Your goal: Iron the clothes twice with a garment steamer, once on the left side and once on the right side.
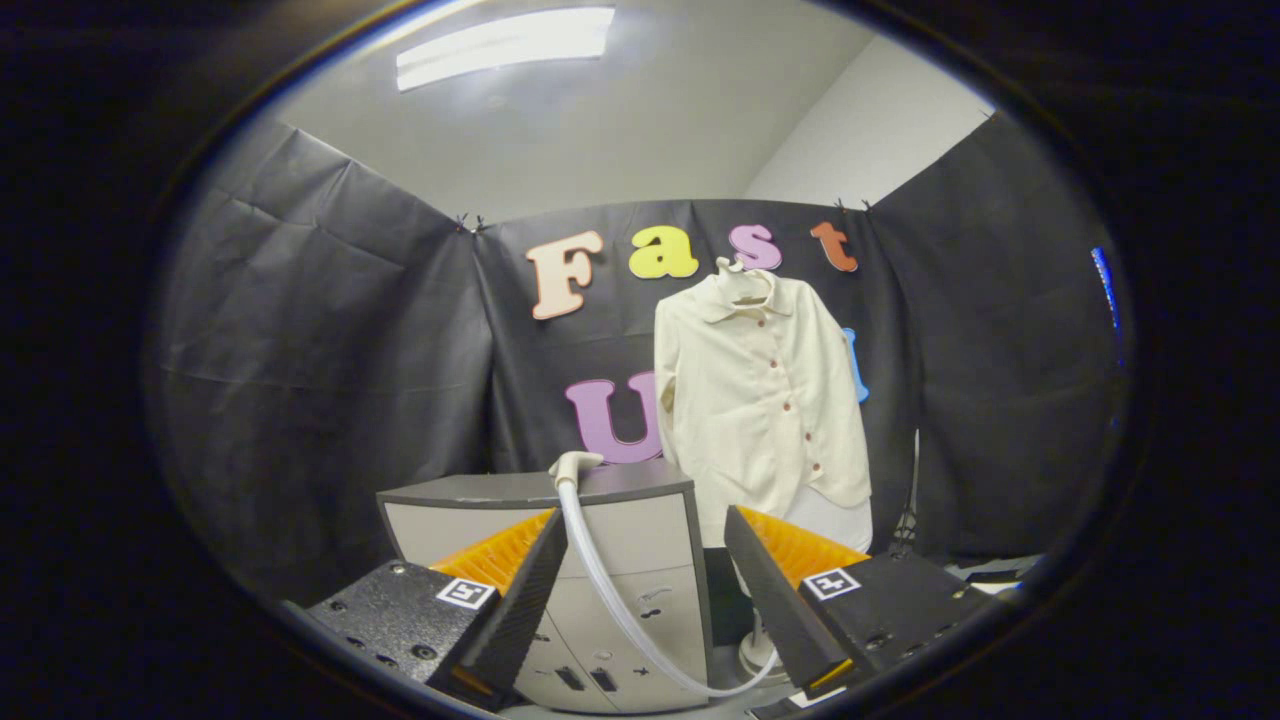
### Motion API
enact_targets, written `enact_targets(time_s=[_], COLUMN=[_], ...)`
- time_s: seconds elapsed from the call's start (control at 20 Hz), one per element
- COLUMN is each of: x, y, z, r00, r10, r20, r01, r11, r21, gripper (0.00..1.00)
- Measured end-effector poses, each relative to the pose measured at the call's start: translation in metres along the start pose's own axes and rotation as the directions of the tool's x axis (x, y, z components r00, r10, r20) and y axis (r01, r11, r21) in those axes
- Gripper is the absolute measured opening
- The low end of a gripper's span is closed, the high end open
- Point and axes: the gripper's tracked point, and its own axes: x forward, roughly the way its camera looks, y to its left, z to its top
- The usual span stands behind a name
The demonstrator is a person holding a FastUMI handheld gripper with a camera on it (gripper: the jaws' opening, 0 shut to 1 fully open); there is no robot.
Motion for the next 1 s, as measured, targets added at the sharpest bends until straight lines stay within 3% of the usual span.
enact_targets(time_s=[0.35,0.5,1.0], x=[0.032,0.063,0.189], y=[0.025,0.029,0.088], z=[0.021,0.024,-0.005], r00=[0.996,0.996,0.956], r10=[0.082,0.091,0.181], r20=[0.018,-0.003,-0.233], r01=[-0.083,-0.091,-0.195], r11=[0.993,0.995,0.98], r21=[0.085,0.039,-0.037], gripper=[0.96,0.96,0.96])
